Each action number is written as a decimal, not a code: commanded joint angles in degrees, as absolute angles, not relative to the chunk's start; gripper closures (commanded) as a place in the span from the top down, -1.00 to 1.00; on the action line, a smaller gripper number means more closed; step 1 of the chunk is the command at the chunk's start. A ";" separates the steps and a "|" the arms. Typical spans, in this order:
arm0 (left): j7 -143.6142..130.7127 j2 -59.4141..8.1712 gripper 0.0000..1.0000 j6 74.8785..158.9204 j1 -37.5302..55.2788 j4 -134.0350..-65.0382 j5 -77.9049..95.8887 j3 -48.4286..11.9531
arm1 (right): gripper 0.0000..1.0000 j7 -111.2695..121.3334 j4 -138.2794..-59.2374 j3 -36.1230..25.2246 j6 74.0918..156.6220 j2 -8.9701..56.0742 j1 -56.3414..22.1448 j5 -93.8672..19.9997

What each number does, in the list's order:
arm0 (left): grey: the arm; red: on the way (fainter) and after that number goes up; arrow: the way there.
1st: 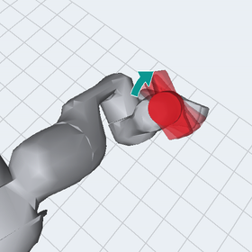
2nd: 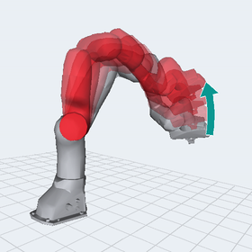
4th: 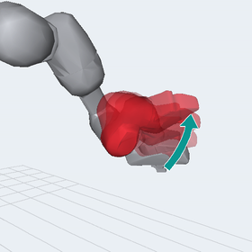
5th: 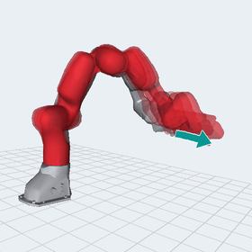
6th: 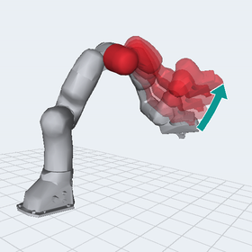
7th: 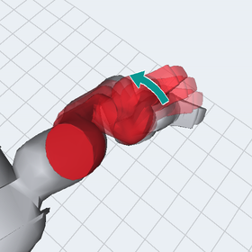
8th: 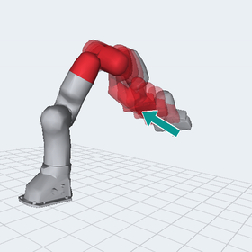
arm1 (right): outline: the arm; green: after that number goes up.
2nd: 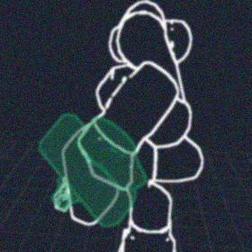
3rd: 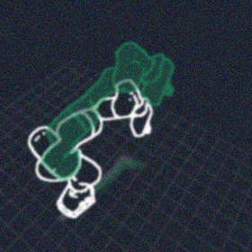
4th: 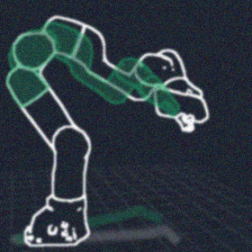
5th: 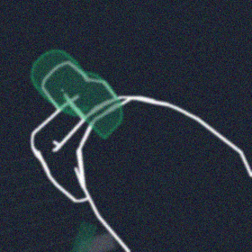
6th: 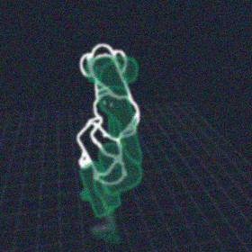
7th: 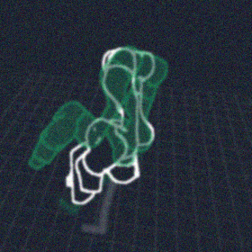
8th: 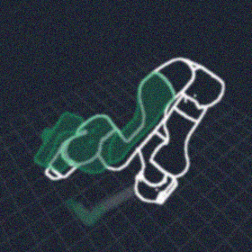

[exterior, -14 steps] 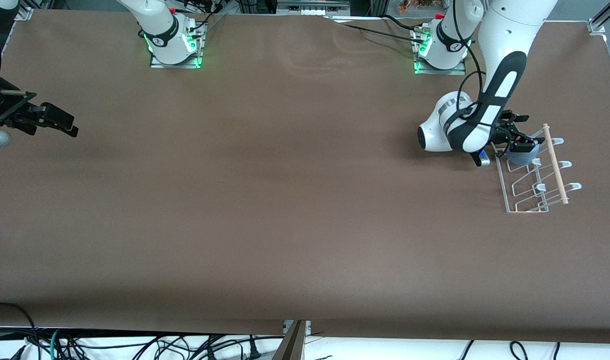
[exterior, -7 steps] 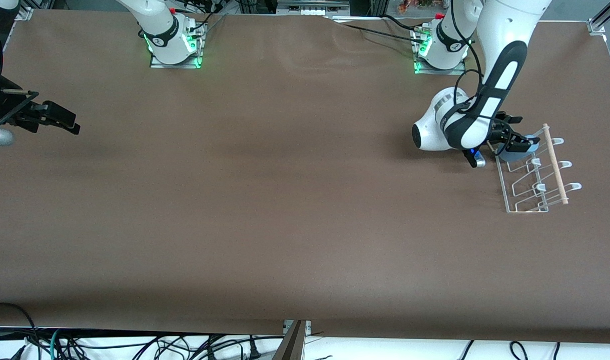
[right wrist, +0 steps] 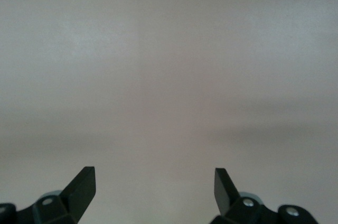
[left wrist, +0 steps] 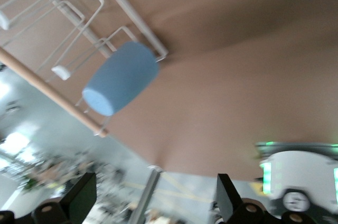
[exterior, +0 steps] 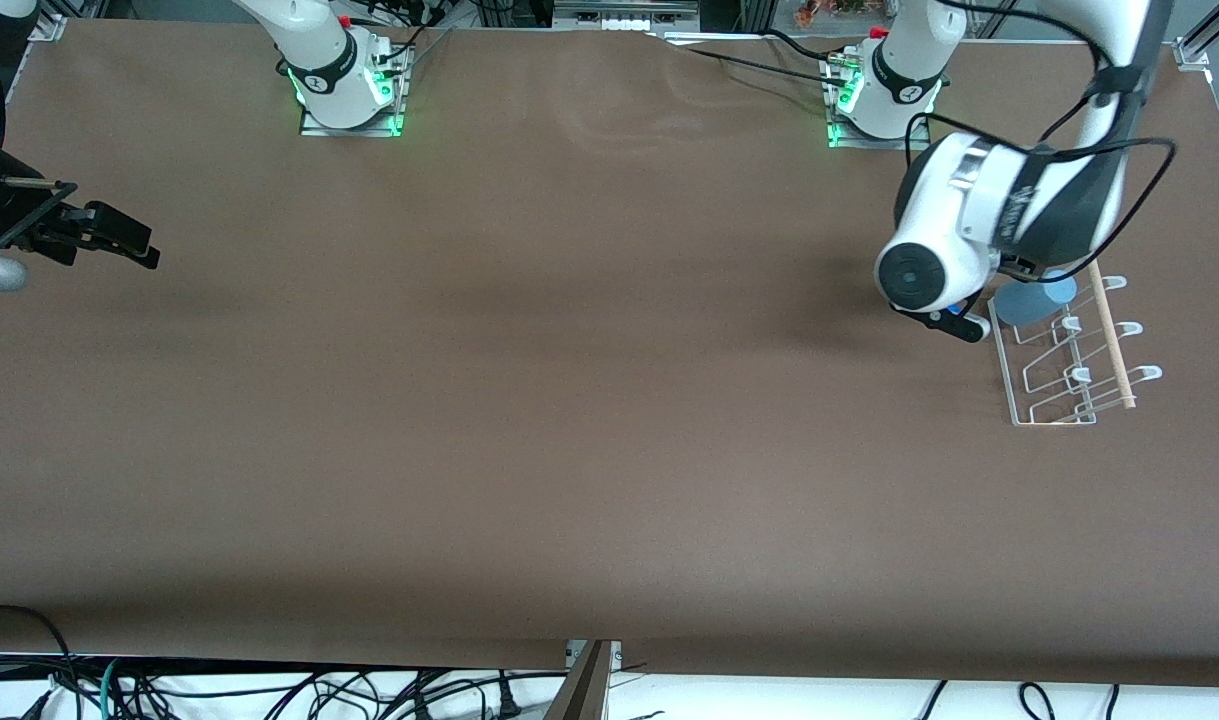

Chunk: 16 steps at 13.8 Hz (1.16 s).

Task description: Transfer cup to left arm and place on rack

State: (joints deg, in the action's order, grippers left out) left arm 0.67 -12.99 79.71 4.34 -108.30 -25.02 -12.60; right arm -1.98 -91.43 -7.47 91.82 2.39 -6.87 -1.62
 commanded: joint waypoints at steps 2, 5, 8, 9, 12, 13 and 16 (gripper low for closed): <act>-2.72 -11.26 1.00 79.89 0.53 -100.13 -12.41 -12.48 | 0.98 -1.58 -90.70 -7.38 91.14 2.20 -6.94 -1.23; -2.72 -10.46 1.00 80.07 -1.49 -90.12 -6.53 -12.39 | 0.98 -1.41 -90.70 -7.38 91.32 2.20 -6.94 -1.23; -2.38 -6.70 1.00 87.85 -2.19 -88.32 0.75 -8.55 | 0.98 -1.67 -90.70 -7.47 91.23 2.28 -6.86 -1.32; -2.11 -4.68 1.00 90.33 -2.02 -90.59 4.62 -5.39 | 0.98 -1.67 -90.70 -7.47 91.40 2.29 -6.86 -1.32; -2.37 0.42 1.00 97.63 0.60 -96.83 2.05 -3.87 | 0.98 -1.67 -90.70 -7.47 91.67 2.37 -6.86 -1.32; -2.02 1.92 1.00 99.13 0.62 -99.55 1.41 -4.13 | 0.98 -1.67 -90.70 -7.47 91.76 2.37 -6.77 -1.32; -1.93 3.34 1.00 99.67 0.79 -102.04 0.88 -3.96 | 0.98 -1.76 -90.70 -7.47 91.84 2.37 -6.86 -1.32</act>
State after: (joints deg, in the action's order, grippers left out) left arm -1.89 0.65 98.06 0.26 -98.37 2.36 -4.44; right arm -1.98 -91.37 -7.51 91.90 2.39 -6.87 -1.62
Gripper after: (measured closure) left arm 0.000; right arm 0.004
